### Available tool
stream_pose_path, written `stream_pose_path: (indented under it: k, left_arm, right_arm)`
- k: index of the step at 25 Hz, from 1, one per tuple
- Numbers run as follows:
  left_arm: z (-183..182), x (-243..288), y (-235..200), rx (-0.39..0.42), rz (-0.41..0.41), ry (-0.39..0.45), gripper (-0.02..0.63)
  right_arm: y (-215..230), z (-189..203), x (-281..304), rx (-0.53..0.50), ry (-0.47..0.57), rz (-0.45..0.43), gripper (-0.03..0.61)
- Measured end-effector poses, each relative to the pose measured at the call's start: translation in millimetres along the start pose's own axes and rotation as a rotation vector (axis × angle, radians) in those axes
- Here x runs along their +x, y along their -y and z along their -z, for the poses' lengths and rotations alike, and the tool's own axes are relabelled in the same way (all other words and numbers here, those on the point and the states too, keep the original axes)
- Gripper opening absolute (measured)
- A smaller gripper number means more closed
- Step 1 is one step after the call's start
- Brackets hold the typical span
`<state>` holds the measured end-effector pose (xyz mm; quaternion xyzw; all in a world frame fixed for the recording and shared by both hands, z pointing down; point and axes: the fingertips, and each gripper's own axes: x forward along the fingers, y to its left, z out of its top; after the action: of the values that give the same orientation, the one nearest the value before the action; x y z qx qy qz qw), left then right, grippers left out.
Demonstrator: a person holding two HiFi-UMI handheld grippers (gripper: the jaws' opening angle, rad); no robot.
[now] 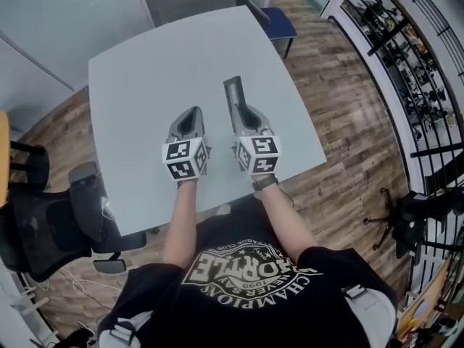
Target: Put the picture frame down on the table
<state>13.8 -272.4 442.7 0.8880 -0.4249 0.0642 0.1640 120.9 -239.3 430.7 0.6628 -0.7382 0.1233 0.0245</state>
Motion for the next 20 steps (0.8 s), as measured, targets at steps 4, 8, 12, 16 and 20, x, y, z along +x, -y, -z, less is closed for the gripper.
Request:
stream_pose_path:
  k: [4, 8, 12, 16, 20]
  left_arm:
    - [7.9, 43.2, -20.3, -0.025, -0.047, -0.032, 0.006]
    - [28.6, 81.4, -42.5, -0.061, -0.086, -0.077, 0.006]
    - [43.8, 108.3, -66.3, -0.102, -0.106, -0.096, 0.006]
    - [64.0, 135.5, -84.7, -0.134, -0.125, -0.124, 0.006]
    - [88.4, 161.2, -95.0, -0.154, -0.129, -0.164, 0.006]
  right_arm:
    - [20.9, 12.2, 48.9, 0.009, -0.062, -0.033, 0.041]
    - [41.0, 33.3, 100.0, 0.033, -0.131, -0.057, 0.041]
    - [54.5, 58.6, 146.1, 0.06, -0.194, -0.064, 0.041]
    - [68.8, 97.4, 186.1, 0.079, -0.277, -0.072, 0.041]
    - [80.5, 135.7, 214.4, 0.108, -0.347, -0.079, 0.041]
